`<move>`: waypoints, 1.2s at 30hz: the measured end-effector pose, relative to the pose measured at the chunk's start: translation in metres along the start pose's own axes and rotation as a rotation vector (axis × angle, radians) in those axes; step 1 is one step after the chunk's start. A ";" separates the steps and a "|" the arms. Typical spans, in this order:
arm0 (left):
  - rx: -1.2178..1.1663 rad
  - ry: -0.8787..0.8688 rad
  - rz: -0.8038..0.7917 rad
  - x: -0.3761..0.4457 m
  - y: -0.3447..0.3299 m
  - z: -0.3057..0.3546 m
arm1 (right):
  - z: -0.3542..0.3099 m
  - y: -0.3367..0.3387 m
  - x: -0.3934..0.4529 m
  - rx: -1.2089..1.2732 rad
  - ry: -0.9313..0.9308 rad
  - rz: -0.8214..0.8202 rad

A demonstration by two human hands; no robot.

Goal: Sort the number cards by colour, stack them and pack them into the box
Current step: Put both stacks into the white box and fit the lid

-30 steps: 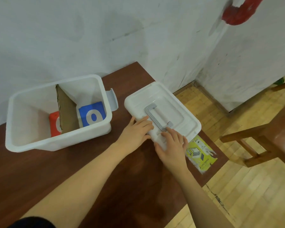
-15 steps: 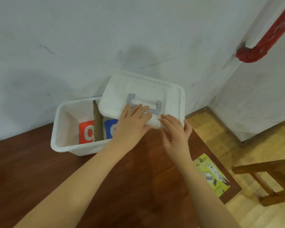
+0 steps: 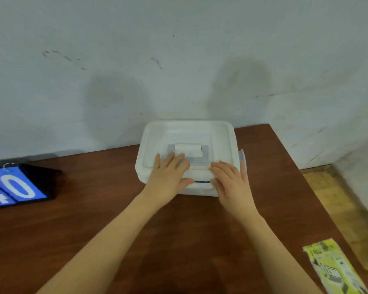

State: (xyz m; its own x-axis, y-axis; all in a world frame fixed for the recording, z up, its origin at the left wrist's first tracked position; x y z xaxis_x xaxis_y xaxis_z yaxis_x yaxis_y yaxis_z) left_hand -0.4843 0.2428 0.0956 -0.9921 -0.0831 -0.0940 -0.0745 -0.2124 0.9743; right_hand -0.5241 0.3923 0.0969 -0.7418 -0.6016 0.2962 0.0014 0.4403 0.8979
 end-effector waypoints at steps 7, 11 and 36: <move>-0.023 -0.060 0.000 -0.004 -0.001 0.000 | 0.000 0.009 -0.013 -0.005 -0.036 0.032; -0.037 -0.059 0.016 -0.004 -0.003 0.003 | 0.004 0.010 -0.017 0.057 -0.061 0.033; 0.152 -0.158 0.171 -0.027 -0.004 0.002 | -0.007 0.002 -0.030 -0.098 0.050 0.090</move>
State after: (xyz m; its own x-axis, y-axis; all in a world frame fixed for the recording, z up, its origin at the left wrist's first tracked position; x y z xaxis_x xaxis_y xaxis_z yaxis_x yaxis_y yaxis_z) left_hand -0.4573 0.2478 0.0942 -0.9942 0.0498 0.0958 0.0928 -0.0588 0.9939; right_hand -0.4969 0.4067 0.0915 -0.7013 -0.5962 0.3907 0.1339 0.4281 0.8937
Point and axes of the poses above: each hand's wrist, its own x-axis towards the middle knuckle, its own y-axis out of the back of the hand, z = x × y, the point moved 8 cm from there along x, towards the middle knuckle, and after that the axes turned 2 degrees about y, right-handed, at the moved point
